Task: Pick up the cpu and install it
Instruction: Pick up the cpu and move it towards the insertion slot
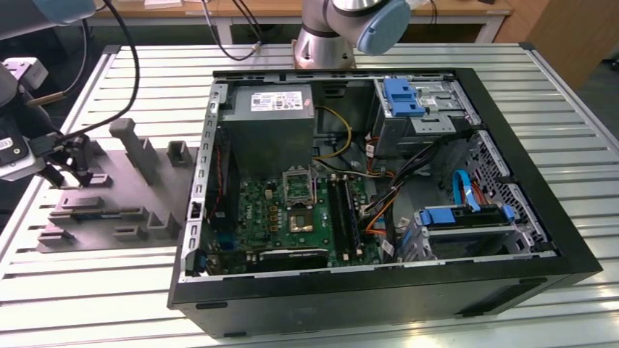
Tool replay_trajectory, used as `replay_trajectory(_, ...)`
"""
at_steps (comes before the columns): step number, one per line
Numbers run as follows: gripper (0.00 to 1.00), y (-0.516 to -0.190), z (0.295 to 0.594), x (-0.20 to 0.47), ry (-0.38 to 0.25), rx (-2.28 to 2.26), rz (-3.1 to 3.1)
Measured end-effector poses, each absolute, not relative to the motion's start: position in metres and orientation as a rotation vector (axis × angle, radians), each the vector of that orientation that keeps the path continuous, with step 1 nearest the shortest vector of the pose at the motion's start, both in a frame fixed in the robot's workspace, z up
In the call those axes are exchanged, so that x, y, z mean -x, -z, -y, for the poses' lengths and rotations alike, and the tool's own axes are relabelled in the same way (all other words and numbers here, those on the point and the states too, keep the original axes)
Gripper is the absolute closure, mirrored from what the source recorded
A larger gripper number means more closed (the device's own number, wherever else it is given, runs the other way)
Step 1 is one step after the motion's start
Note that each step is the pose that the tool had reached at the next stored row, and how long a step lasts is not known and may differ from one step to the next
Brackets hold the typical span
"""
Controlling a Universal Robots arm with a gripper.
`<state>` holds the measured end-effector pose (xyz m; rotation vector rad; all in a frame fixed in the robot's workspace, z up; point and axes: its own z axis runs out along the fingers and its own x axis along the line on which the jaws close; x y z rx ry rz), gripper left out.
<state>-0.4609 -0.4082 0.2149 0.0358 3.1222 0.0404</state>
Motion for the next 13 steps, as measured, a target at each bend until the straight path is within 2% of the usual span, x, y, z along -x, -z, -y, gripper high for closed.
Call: replay_trajectory(13, 0.53, -0.2199, 0.4082, 0.4609, -0.040, -0.036, -3.122)
